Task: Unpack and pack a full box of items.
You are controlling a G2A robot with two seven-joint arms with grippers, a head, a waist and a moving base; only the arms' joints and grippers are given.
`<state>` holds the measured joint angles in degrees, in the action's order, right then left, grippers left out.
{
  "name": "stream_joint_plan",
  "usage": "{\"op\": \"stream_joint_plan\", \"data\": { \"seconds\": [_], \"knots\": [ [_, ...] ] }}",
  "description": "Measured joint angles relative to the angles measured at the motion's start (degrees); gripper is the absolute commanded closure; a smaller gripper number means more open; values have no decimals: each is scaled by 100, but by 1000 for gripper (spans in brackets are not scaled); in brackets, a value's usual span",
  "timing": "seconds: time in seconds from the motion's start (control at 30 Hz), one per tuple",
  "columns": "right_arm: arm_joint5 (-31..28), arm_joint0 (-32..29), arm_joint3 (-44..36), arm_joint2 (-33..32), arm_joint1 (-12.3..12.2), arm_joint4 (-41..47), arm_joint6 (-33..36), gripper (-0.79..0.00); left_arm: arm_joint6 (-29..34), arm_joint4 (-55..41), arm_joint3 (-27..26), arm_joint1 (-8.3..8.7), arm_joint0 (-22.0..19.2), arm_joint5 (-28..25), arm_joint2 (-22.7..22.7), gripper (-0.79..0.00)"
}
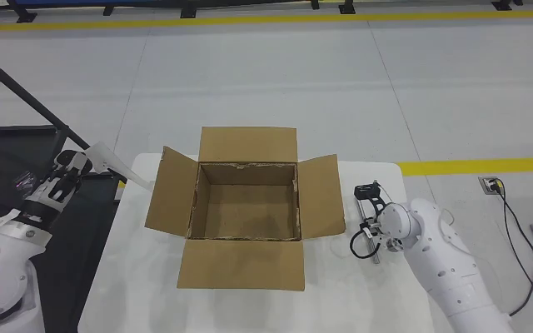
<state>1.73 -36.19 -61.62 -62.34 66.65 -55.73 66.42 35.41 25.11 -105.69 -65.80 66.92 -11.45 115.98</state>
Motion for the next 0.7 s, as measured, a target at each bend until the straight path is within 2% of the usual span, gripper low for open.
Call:
{"op": "stream_joint_plan", "data": {
  "seconds": [0.4, 0.7],
  "knots": [
    [-8, 190, 345, 164, 84, 36, 22, -145, 0, 0, 0, 0, 0, 0, 0, 0],
    [-6, 286, 525, 243, 132, 47, 41, -139, 0, 0, 0, 0, 0, 0, 0, 0]
  ]
}}
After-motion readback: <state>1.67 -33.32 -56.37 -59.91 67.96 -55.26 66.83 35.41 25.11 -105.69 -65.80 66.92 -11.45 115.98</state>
